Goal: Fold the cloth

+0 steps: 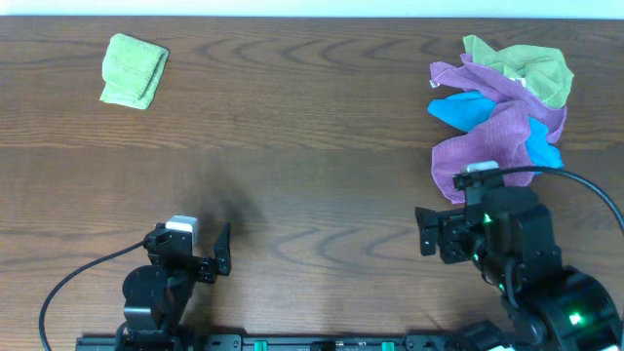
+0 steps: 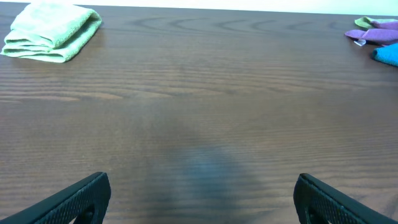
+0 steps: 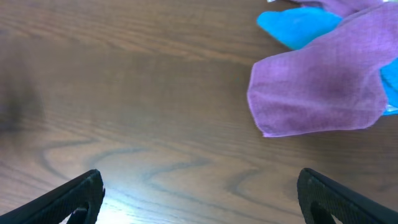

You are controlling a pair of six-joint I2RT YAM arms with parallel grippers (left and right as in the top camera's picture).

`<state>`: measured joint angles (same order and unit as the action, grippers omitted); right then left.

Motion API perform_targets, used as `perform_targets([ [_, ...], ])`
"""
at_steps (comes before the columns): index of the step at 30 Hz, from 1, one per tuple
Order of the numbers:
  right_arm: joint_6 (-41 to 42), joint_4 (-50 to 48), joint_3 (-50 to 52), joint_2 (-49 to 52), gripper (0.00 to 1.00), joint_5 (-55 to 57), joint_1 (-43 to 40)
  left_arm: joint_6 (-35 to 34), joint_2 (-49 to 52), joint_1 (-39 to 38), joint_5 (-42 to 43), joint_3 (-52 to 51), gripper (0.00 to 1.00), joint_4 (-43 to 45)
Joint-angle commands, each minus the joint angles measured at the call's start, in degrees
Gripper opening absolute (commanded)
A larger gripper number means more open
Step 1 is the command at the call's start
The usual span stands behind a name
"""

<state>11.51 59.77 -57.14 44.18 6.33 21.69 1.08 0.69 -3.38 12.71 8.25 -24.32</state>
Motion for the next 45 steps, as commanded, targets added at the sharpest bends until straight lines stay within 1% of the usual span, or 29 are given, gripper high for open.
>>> perform_targets([
  [1,-0.46,0.09,0.94,-2.82,0.99,2.78,-2.75,-0.85,-0.44,0.37,0.02,-1.18,0.95,-0.02],
  [3,-0.44,-0.87,2.99,-5.14,0.99,3.85,-5.09,-0.85,-0.44,0.37,0.02,-1.18,0.95,-0.02],
  [5,-0.46,-3.69,7.37,-9.29,0.99,4.28,-8.04,-0.85,-0.44,0.37,0.02,-1.18,0.95,-0.02],
  [8,-0.44,-7.89,14.71,-16.48,0.99,4.24,-10.14,-0.85,-0.44,0.37,0.02,-1.18,0.95,-0.02],
  [15,-0.44,-15.96,28.37,-31.19,0.99,4.33,-10.27,-0.85,-0.44,0.37,0.02,-1.18,0.95,-0.02],
  [25,-0.42,-19.34,40.28,-42.42,0.99,4.17,-10.25,-0.85,-0.44,0.37,0.02,-1.18,0.95,-0.02],
  [27,-0.42,-19.39,42.42,-43.91,0.99,4.2,-10.27,-0.85,-0.44,0.37,0.02,-1.18,0.95,-0.02],
  [37,-0.42,-20.17,47.54,-43.89,0.99,4.13,-10.27,-0.85,-0.44,0.37,0.02,-1.18,0.95,-0.02],
  [45,-0.42,-20.15,47.84,-43.87,0.99,3.74,-10.27,-0.85,-0.44,0.37,0.02,-1.18,0.95,-0.02],
])
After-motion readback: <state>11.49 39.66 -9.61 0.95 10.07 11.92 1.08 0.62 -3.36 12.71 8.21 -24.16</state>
